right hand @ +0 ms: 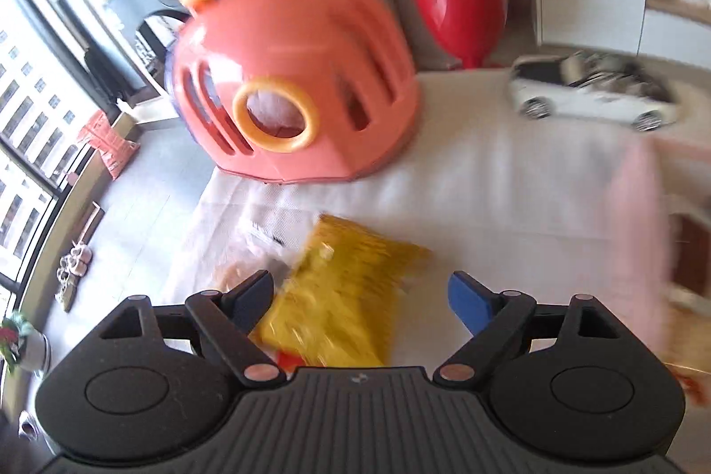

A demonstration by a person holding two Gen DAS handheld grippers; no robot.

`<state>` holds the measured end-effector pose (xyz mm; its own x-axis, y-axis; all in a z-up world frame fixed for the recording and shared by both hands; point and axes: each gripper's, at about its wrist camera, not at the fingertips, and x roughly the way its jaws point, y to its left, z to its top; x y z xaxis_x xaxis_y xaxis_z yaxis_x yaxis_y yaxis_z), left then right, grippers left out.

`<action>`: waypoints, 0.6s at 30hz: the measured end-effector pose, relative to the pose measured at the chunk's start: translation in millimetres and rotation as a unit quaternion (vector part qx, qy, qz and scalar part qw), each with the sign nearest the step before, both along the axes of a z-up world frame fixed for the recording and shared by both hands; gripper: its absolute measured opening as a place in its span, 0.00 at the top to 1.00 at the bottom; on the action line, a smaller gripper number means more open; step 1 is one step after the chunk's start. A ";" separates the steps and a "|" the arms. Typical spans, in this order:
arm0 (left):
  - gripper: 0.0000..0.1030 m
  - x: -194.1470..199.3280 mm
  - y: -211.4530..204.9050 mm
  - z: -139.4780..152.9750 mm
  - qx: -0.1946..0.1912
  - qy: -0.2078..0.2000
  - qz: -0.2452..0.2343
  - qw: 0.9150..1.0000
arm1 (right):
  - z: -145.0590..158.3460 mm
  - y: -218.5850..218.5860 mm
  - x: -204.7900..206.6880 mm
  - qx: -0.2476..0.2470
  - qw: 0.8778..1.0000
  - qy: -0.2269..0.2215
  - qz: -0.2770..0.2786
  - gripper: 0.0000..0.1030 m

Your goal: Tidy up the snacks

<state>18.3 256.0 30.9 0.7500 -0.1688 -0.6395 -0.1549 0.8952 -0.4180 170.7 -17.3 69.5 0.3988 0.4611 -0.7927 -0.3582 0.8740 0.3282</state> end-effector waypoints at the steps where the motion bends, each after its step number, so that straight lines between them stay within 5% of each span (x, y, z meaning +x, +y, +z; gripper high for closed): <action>1: 0.79 -5.0 -0.2 -2.1 -0.003 -0.002 -0.001 1.000 | -7.4 9.9 7.3 -0.012 1.000 0.008 0.004 0.16; 7: 0.79 -11.7 9.7 -11.0 -0.023 -0.005 0.006 1.000 | -21.4 5.1 0.8 -0.042 0.998 0.029 0.034 0.24; 12: 0.79 -9.9 4.1 -17.1 -0.038 -0.005 0.002 0.999 | -23.7 -26.0 -45.3 -0.094 0.995 0.005 0.043 0.31; 18: 0.78 -6.3 -31.5 -22.1 -0.022 0.005 -0.038 0.999 | -23.5 -46.5 -108.0 -0.098 0.992 -0.025 0.070 0.31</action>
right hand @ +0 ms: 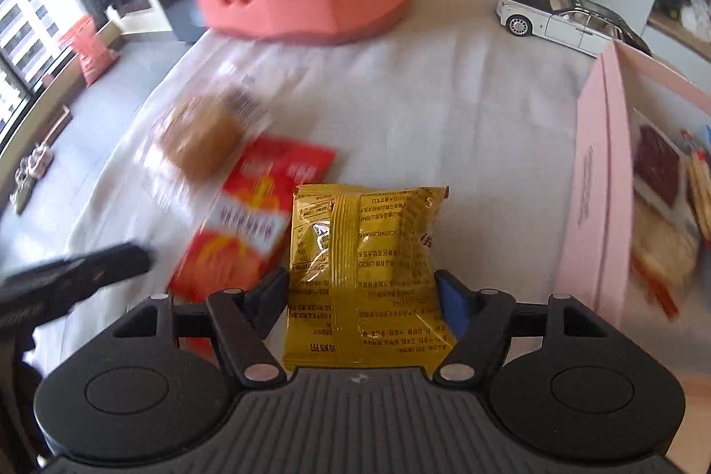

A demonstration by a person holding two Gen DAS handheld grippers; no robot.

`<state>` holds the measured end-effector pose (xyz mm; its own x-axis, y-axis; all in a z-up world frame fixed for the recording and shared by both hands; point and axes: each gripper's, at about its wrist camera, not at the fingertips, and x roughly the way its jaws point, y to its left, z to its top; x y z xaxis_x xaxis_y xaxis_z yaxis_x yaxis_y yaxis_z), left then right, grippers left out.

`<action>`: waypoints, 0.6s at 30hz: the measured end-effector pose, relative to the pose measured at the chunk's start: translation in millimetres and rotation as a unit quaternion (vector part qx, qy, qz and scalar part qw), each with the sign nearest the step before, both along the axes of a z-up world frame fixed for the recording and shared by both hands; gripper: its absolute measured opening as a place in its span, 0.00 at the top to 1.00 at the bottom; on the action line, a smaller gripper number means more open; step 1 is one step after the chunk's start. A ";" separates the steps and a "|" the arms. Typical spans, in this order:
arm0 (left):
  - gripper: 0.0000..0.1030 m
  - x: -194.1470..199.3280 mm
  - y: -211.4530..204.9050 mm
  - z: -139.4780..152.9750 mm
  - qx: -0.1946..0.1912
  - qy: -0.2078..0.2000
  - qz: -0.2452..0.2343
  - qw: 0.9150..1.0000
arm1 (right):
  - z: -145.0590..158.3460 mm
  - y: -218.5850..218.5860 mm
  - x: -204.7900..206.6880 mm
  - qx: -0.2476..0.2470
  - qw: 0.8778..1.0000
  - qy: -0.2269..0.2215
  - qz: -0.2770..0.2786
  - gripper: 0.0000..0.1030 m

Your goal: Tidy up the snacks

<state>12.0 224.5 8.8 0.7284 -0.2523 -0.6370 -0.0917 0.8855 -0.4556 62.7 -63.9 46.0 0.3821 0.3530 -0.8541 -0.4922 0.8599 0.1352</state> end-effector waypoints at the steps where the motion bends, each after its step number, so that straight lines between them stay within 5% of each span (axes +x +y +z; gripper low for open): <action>1: 0.78 -1.1 -6.0 1.9 0.010 -0.002 -0.006 1.000 | 0.9 -3.0 -8.1 0.003 1.000 -0.001 0.002 0.31; 9: 0.72 -30.1 -32.1 20.0 0.023 -0.004 -0.037 0.999 | 13.9 -36.9 -59.6 0.005 0.998 -0.062 -0.005 0.33; 11: 0.72 -40.3 -35.0 26.3 0.033 -0.008 -0.034 0.999 | 21.1 -50.7 -68.7 0.013 0.997 -0.074 -0.011 0.42; 18: 0.72 -59.3 -33.5 39.6 0.035 -0.005 0.012 0.999 | 11.1 -107.9 -90.8 0.009 0.994 -0.087 -0.066 0.42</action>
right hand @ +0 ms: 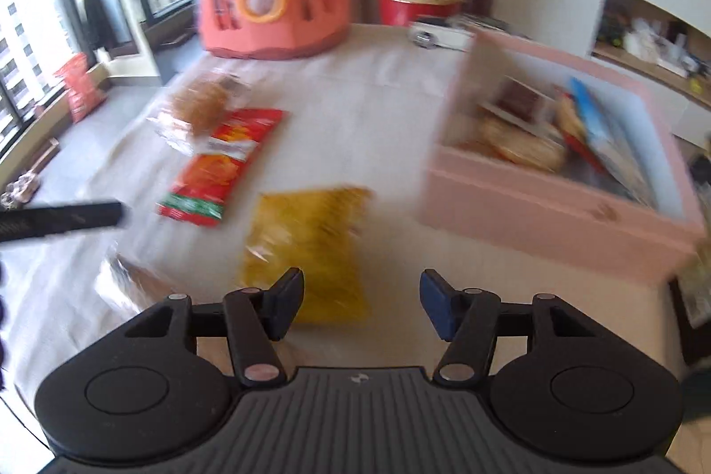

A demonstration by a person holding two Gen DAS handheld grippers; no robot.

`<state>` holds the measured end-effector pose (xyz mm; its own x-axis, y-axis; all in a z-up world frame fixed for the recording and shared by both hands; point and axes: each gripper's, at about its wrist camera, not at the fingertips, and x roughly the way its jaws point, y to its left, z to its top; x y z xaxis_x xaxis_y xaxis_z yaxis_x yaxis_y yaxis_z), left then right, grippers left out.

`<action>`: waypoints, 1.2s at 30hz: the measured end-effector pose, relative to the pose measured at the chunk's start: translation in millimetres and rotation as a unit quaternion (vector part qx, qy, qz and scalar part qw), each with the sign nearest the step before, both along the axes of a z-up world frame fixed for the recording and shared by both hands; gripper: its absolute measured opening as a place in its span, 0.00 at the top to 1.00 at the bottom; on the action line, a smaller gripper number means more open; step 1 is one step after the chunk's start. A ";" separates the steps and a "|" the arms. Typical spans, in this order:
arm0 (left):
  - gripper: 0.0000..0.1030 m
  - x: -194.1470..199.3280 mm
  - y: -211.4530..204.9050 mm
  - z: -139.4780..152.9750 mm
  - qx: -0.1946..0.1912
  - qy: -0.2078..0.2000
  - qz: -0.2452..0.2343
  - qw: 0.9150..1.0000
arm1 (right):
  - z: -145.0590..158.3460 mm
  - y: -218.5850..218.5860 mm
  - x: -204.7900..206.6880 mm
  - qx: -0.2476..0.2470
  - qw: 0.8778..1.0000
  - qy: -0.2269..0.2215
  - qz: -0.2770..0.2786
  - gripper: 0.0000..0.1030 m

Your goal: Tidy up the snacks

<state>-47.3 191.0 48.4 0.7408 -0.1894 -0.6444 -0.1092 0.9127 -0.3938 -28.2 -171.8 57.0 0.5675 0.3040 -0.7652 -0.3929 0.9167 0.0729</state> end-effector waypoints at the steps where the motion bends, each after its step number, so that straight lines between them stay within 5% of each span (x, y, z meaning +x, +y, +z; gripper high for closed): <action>1: 0.72 -1.5 -0.1 2.0 -0.004 0.001 0.005 1.000 | -2.4 -6.3 -4.9 -0.002 1.000 -0.004 -0.007 0.42; 6: 0.72 -9.2 -9.2 17.1 0.012 -0.021 0.006 1.000 | -3.7 -29.7 -28.9 -0.002 0.998 -0.054 -0.020 0.21; 11: 0.72 -9.6 -16.5 23.5 0.038 -0.043 -0.010 0.998 | -18.0 -38.5 -34.7 -0.030 0.994 -0.092 -0.056 0.20; 16: 0.72 7.3 -11.3 25.7 0.058 -0.054 0.001 0.997 | -25.9 -49.7 -34.9 0.029 0.993 -0.095 -0.066 0.20; 25: 0.72 134.9 11.9 24.7 0.159 -0.019 -0.011 0.987 | -11.9 -42.2 -28.4 0.052 0.992 -0.104 -0.048 0.20; 28: 0.72 164.2 25.2 3.7 0.142 0.017 -0.005 0.990 | -3.6 -28.9 -25.1 0.043 0.993 -0.110 -0.024 0.20; 30: 0.67 169.1 26.7 -4.3 0.126 0.006 -0.019 0.992 | -2.4 -22.5 -21.0 0.045 0.993 -0.107 -0.016 0.20; 36: 0.54 169.0 17.7 -9.3 0.185 -0.007 -0.059 0.981 | -11.0 -9.3 -16.0 0.035 0.995 -0.093 -0.003 0.20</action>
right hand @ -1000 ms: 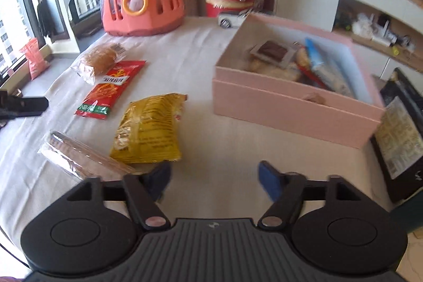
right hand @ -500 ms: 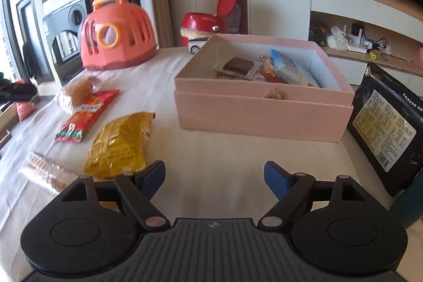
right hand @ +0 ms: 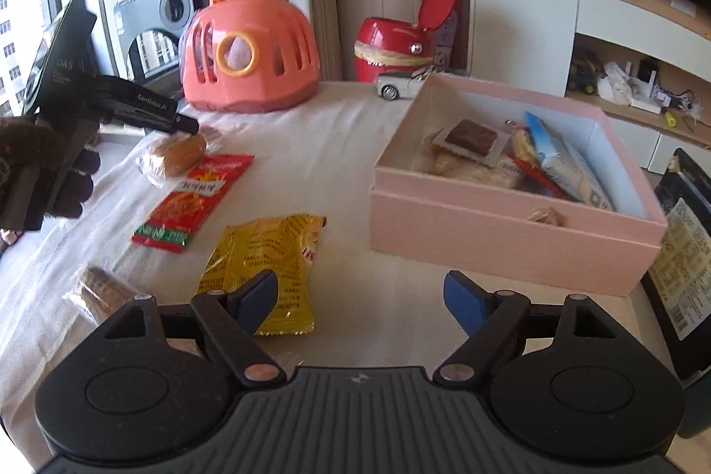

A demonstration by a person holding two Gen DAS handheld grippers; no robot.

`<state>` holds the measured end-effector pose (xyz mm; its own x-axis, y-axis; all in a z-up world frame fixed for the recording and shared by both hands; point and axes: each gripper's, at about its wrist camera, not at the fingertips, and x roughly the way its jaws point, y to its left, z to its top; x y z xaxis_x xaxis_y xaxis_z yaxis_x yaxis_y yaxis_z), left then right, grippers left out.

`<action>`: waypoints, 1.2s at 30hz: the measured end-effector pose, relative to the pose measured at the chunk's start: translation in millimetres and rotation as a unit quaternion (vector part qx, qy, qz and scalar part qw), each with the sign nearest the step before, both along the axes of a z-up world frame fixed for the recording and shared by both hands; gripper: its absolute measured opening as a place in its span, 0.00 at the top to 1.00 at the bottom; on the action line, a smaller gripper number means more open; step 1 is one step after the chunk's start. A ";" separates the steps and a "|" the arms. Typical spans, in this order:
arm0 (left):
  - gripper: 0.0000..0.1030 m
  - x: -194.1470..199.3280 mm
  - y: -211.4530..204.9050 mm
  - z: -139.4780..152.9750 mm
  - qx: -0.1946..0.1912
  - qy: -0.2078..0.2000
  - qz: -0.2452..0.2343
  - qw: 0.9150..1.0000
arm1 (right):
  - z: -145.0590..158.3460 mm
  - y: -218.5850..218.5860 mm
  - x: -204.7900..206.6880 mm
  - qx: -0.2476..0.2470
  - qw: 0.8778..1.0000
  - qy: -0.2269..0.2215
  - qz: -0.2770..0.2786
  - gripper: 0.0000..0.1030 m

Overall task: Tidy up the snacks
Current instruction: 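Grasp the round bun in plastic with the left tool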

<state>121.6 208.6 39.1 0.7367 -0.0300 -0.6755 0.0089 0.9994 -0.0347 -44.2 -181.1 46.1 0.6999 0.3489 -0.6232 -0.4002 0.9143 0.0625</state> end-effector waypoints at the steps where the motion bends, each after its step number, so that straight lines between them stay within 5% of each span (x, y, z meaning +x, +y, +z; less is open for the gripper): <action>1: 0.54 -1.0 1.3 -0.3 -0.008 0.002 0.000 1.000 | -0.9 1.5 -2.0 -0.001 1.000 0.001 0.004 0.20; 14: 0.44 -82.6 -16.2 -1.0 -0.043 0.027 -0.068 0.996 | 1.2 12.0 -37.7 -0.035 0.999 -0.031 0.018 0.20; 18: 0.41 -117.5 -18.9 -5.4 -0.006 -0.013 -0.031 0.999 | 1.5 13.7 -46.8 -0.051 0.997 -0.047 0.020 0.18; 22: 0.43 -133.8 -5.7 -10.1 -0.070 -0.035 0.011 0.997 | 3.9 16.3 -43.0 -0.019 0.998 -0.014 0.058 0.18; 26: 0.44 -149.4 -7.3 -6.2 -0.093 -0.023 0.027 0.995 | 1.0 26.7 -42.2 -0.016 0.996 0.012 0.091 0.17; 36: 0.45 -177.7 -37.4 2.4 -0.048 -0.001 -0.001 0.999 | 13.3 36.5 -32.3 -0.037 0.998 -0.014 0.052 0.17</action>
<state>-56.0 171.3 41.6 0.7373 -0.0964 -0.6687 0.0110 0.9914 -0.1307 -76.5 -144.6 59.4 0.6806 0.3739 -0.6300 -0.4931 0.8698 -0.0165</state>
